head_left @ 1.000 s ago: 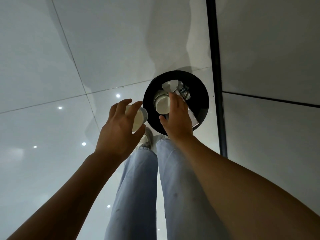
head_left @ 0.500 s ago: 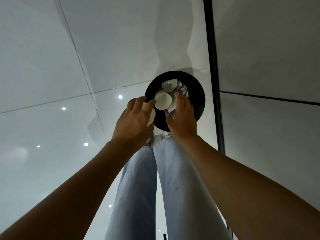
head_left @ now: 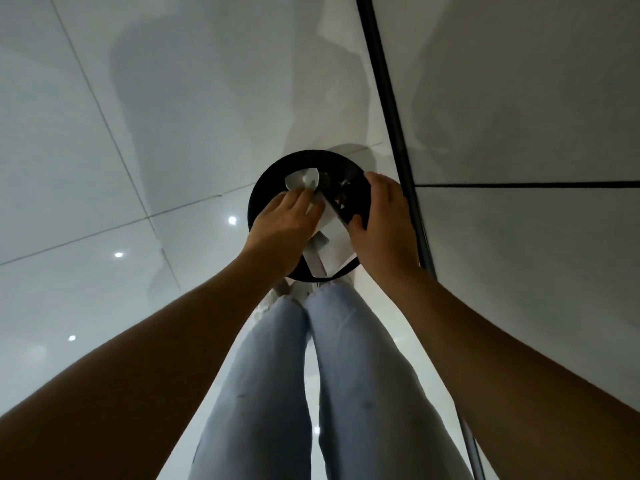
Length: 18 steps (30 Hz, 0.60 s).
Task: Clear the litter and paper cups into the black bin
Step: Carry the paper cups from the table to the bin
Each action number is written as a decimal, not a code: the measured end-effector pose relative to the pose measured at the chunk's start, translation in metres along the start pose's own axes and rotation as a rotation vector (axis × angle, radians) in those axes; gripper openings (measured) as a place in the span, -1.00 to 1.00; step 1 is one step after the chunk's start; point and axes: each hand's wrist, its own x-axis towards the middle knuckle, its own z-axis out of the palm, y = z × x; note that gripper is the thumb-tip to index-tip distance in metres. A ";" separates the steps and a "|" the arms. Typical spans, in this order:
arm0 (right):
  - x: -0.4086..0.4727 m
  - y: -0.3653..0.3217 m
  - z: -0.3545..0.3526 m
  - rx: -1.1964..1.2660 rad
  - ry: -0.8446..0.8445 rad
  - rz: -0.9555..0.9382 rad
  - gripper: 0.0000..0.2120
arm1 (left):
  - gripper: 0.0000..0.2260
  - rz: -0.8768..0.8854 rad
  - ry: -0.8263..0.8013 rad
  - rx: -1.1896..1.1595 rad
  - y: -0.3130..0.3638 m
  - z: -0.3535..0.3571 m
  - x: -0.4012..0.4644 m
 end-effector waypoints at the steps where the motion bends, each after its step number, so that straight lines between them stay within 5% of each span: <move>1: 0.001 0.003 0.000 0.006 0.003 0.003 -0.42 | -0.47 0.010 -0.008 0.020 -0.001 0.005 0.003; 18: -0.012 0.012 0.004 0.045 0.046 -0.013 -0.45 | -0.48 0.031 0.024 0.057 -0.003 0.032 -0.013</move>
